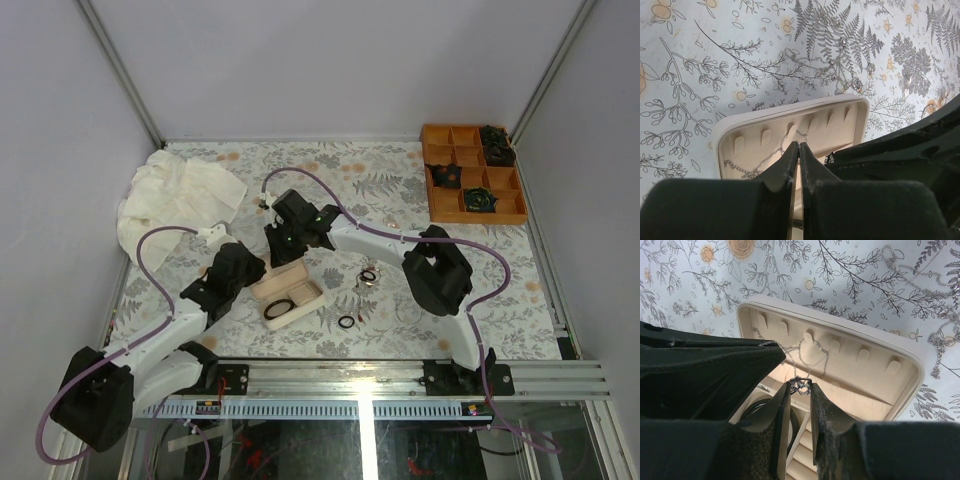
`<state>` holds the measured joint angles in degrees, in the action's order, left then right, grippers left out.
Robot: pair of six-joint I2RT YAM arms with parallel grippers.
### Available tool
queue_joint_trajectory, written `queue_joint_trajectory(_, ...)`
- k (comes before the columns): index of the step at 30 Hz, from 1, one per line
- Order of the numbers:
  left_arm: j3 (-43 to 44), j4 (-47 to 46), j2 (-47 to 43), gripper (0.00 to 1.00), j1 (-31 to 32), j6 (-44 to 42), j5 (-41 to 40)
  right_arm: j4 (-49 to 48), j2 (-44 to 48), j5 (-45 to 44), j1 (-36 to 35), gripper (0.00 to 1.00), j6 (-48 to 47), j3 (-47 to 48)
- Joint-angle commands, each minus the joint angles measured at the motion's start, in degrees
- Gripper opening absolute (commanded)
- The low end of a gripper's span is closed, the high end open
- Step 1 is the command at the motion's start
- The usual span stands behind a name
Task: Organize the mixed jewelry
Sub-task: Place the jewelry in the jewelry box.
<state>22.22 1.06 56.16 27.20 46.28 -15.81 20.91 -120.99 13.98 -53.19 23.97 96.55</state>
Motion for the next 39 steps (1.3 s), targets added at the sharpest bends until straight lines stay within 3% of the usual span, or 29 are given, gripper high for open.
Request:
queue_joint_trajectory(1, -1.06, -1.85, -0.97, 0.04, -0.48, 0.21, -0.99, -0.01, 0.76, -1.23, 0.06, 0.15, -0.94, 2.89)
queue_joint_trajectory(10, -1.48, -1.14, -1.59, 0.24, -0.48, 0.63, -1.18, -0.15, 0.95, -1.41, 0.19, 0.15, -0.87, 2.67)
queue_joint_trajectory(26, 3.15, 12.55, -18.95, 0.28, -0.48, 0.32, -3.68, 0.03, -2.29, 0.52, -0.24, 0.15, -0.24, 6.26)
queue_joint_trajectory(39, 4.07, 14.24, -21.36, 0.29, -0.48, 0.38, -3.48, -0.08, -2.76, -0.09, -0.96, 0.16, -0.20, 5.16)
